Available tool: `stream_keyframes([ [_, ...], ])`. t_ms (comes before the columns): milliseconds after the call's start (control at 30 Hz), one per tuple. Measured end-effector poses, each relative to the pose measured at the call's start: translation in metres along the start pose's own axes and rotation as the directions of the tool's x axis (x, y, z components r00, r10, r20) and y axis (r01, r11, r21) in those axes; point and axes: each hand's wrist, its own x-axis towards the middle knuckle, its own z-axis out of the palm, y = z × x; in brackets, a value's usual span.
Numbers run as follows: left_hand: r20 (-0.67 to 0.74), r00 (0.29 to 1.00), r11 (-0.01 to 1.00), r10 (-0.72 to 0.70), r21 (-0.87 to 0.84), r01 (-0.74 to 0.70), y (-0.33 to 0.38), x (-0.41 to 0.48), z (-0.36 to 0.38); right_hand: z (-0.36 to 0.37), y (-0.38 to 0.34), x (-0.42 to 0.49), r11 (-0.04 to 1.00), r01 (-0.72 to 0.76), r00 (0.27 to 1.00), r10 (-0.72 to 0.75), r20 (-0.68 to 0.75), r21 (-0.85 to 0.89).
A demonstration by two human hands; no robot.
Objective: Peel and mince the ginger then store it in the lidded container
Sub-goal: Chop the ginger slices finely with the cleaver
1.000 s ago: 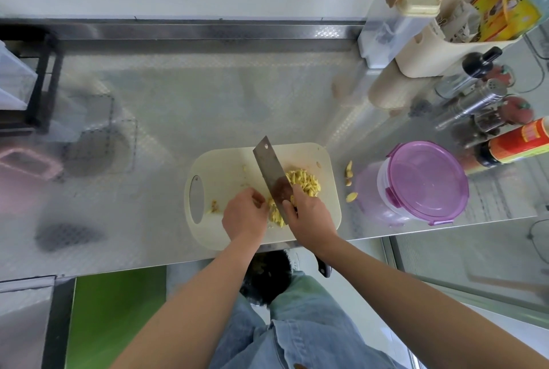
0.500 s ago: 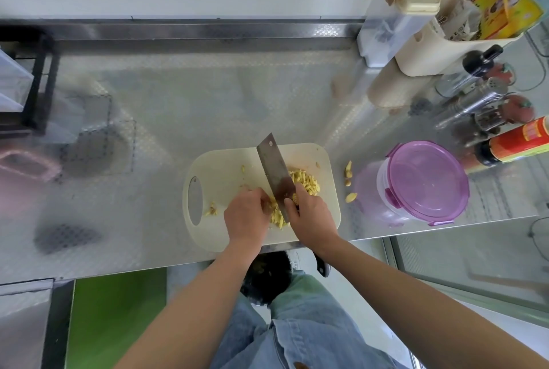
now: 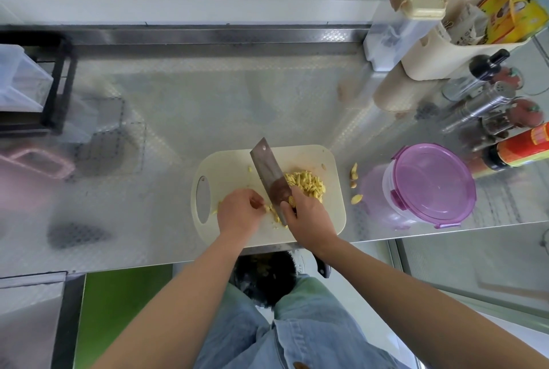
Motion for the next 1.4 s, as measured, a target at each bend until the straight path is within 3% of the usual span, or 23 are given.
stream_keyframes([
  [133,-0.157,0.987,0.999,-0.026,0.043,0.033,0.000,-0.005,0.004,0.005,-0.002,0.000,0.999,0.011,1.000,-0.011,0.020,-0.036],
  [567,-0.154,0.987,0.997,-0.037,0.059,0.047,0.001,-0.012,0.010,0.008,-0.007,0.002,0.974,0.103,0.993,-0.088,0.083,-0.201],
  [1033,-0.117,0.989,0.995,-0.094,0.023,0.098,0.001,-0.008,0.011,0.017,-0.020,0.011,0.980,0.054,0.991,-0.029,0.131,-0.189],
  [1400,-0.126,0.991,0.998,-0.055,-0.024,0.052,-0.001,-0.011,0.009,0.011,-0.016,0.020,0.994,0.052,0.998,-0.049,0.036,-0.096],
])
